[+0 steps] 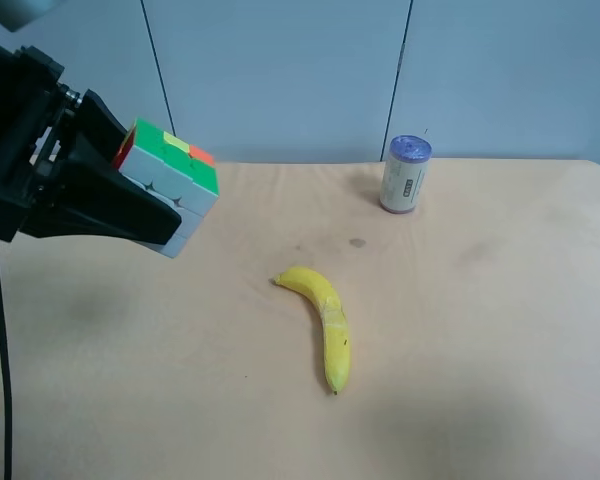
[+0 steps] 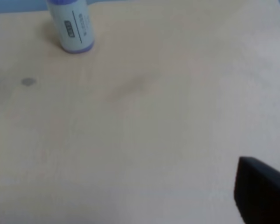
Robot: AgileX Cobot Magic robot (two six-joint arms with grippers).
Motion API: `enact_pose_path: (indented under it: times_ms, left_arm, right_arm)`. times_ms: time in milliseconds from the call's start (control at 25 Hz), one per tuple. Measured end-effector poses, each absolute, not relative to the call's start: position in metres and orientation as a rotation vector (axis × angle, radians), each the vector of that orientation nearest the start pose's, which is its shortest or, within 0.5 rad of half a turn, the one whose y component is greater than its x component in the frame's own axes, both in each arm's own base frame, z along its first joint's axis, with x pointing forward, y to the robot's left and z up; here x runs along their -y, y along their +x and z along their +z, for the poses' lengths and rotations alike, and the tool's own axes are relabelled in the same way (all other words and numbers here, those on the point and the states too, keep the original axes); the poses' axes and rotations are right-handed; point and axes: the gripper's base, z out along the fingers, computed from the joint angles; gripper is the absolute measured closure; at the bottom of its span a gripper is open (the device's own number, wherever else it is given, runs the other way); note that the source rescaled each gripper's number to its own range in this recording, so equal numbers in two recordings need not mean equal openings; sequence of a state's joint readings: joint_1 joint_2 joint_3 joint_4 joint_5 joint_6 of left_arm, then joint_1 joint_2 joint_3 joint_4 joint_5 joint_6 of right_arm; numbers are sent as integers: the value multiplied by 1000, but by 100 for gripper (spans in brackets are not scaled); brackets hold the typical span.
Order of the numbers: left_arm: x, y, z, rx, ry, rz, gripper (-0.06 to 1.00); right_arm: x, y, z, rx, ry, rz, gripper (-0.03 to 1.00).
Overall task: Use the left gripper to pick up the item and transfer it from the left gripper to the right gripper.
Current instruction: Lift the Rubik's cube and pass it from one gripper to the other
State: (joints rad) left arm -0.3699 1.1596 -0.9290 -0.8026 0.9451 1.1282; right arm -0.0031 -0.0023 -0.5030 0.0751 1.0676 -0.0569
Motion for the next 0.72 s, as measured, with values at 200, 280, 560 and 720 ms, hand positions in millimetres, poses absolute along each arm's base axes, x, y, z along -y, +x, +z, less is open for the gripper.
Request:
enact_pose_path:
  times_ms: [200, 280, 560, 720]
  left_arm:
    - [134, 174, 315, -1899, 1273, -814, 94]
    - [135, 172, 312, -1864, 1275, -848, 94]
    - [137, 170, 308, -1781, 1299, -866, 94]
    - [138, 170, 309, -1761, 1306, -863, 94]
  right_arm:
    - [-6, -6, 278, -2043, -59, 52, -3]
    - [-6, -6, 278, -2043, -59, 52, -3]
    - [-6, -6, 278, -2043, -59, 52, -3]
    - [-6, -6, 278, -2043, -59, 52, -3]
